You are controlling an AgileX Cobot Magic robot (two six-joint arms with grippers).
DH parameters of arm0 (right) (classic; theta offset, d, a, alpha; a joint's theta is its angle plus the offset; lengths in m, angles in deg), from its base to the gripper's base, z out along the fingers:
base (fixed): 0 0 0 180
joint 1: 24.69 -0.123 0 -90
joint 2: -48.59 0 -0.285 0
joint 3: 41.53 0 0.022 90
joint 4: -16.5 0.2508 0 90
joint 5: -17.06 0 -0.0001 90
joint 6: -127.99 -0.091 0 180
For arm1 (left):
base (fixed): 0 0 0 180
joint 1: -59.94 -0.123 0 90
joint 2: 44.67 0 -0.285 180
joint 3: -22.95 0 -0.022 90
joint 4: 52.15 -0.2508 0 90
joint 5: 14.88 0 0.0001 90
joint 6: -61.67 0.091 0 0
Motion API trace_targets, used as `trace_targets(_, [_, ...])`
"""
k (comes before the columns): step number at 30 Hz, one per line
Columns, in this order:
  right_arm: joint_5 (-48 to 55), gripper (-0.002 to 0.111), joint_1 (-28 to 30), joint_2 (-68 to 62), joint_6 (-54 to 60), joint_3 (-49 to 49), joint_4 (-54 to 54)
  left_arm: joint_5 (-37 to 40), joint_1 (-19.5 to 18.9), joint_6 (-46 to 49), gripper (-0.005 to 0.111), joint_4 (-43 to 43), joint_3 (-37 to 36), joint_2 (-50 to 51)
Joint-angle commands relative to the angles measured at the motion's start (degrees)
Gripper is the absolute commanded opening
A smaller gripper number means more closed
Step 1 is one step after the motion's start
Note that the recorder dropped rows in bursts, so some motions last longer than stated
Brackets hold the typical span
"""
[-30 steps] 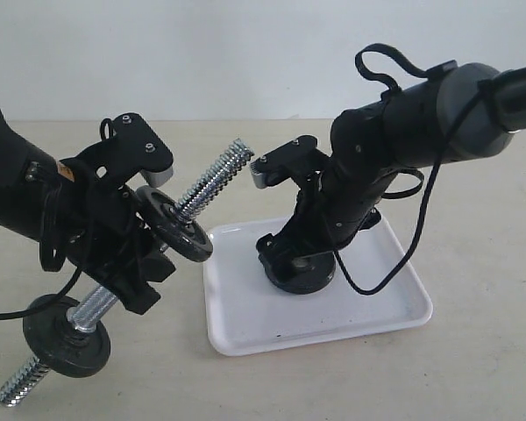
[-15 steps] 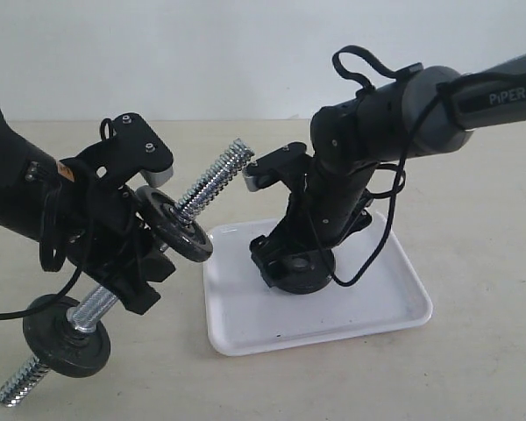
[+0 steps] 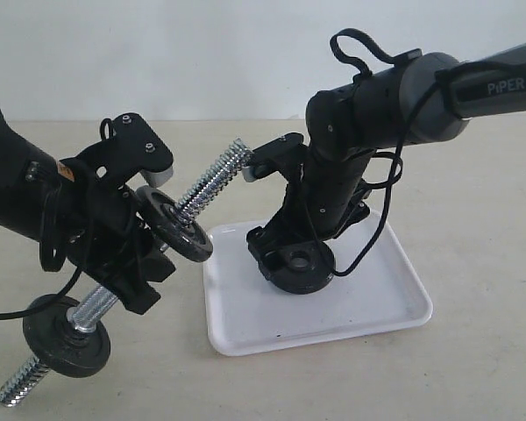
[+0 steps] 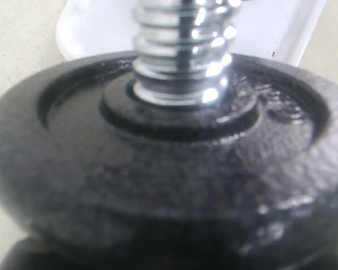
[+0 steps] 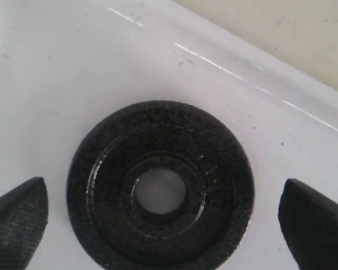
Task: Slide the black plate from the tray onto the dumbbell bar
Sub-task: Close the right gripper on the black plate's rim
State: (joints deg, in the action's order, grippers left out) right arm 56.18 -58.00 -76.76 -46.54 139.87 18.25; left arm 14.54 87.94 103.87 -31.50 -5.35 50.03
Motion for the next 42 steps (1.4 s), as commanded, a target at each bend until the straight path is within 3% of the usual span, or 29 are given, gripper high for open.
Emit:
trace_targets(1, [-0.06, 0.104, 0.16, -1.11, 0.0, 0.31, -0.58, -5.53, 0.25, -0.15, 0.004, 2.85, 2.29, -3.22])
trace_targets(14, [-1.73, 0.104, 0.16, -3.92, -0.42, 0.82, -0.73, -5.67, 0.25, 0.44, 0.004, 2.85, 2.29, -3.22])
trace_targets(28, [3.82, 0.103, 0.16, -7.71, -1.49, 0.82, -0.73, -5.41, 0.25, 0.72, 0.004, 2.85, 2.29, -3.22])
trace_targets(31, [4.64, 0.096, 0.16, -7.98, -1.49, 0.82, -0.73, -5.41, 0.25, 0.72, 0.004, 2.85, 2.29, -3.22])
trace_targets(36, [6.93, 0.065, 0.16, -7.98, -1.49, 0.82, -0.73, -5.41, 0.25, 0.72, 0.004, 2.85, 2.29, -3.22])
trace_targets(38, [8.47, 0.064, 0.16, -7.98, -1.49, 0.82, -0.73, -5.41, 0.25, 0.72, 0.004, 2.85, 2.29, -3.22])
trace_targets(42, [11.18, 0.077, 0.16, -7.98, -1.49, 0.82, -0.84, -5.41, 0.25, 0.72, 0.004, 2.85, 2.29, -3.22])
